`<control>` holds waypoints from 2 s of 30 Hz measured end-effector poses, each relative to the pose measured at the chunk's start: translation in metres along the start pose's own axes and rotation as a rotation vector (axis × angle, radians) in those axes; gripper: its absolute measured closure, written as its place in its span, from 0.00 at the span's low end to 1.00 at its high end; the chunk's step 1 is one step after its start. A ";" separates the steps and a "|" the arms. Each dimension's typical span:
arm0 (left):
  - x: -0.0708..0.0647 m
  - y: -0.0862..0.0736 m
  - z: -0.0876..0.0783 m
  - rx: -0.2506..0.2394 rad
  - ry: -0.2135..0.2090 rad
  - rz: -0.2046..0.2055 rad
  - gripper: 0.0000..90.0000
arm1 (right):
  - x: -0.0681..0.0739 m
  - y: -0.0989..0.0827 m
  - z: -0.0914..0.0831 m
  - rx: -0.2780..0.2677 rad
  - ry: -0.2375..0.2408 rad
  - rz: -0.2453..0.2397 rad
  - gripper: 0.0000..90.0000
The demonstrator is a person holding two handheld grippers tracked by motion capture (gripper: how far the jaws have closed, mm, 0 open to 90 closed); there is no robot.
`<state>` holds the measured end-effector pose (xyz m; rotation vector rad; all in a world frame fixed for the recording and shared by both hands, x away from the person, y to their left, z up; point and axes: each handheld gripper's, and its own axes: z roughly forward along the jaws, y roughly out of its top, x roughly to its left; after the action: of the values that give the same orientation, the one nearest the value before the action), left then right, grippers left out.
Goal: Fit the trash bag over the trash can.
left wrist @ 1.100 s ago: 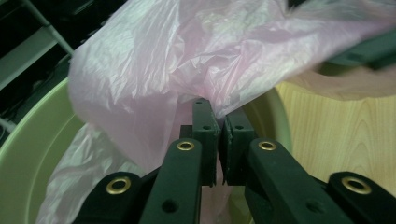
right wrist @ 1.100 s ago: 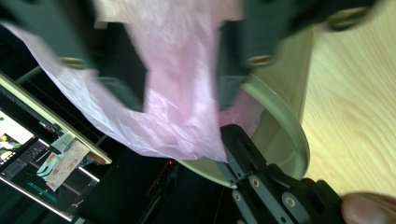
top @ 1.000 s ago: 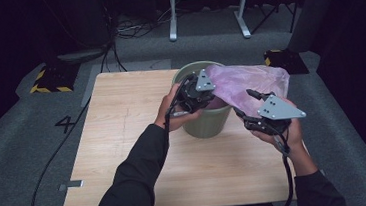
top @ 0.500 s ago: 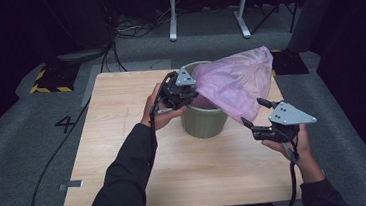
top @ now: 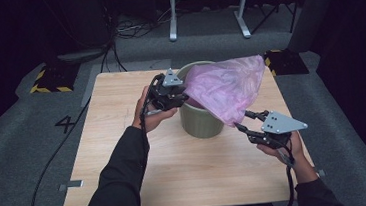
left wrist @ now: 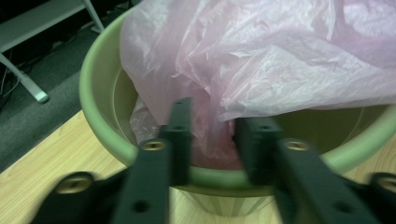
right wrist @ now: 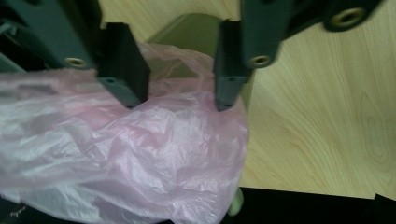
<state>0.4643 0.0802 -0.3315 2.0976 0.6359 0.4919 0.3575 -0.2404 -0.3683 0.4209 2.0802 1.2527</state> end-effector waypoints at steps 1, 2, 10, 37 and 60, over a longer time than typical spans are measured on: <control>0.000 -0.001 -0.001 -0.010 0.001 -0.008 0.72 | 0.000 0.000 0.000 0.000 0.000 0.000 0.68; -0.001 -0.001 -0.004 -0.019 0.001 -0.017 0.60 | 0.003 0.002 0.000 -0.020 -0.001 -0.021 0.82; -0.023 0.009 -0.020 -0.087 -0.051 0.054 0.21 | 0.006 0.010 -0.003 -0.036 0.000 -0.065 0.97; -0.063 0.012 -0.014 -0.085 -0.087 0.181 0.98 | 0.007 0.027 -0.016 -0.079 -0.015 -0.055 0.55; -0.045 -0.022 -0.040 -0.130 -0.104 0.124 0.87 | -0.011 0.040 0.014 -0.024 -0.002 0.026 0.52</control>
<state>0.4008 0.0895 -0.3324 2.0321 0.4047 0.4770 0.3725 -0.2180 -0.3335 0.4396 2.0621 1.2909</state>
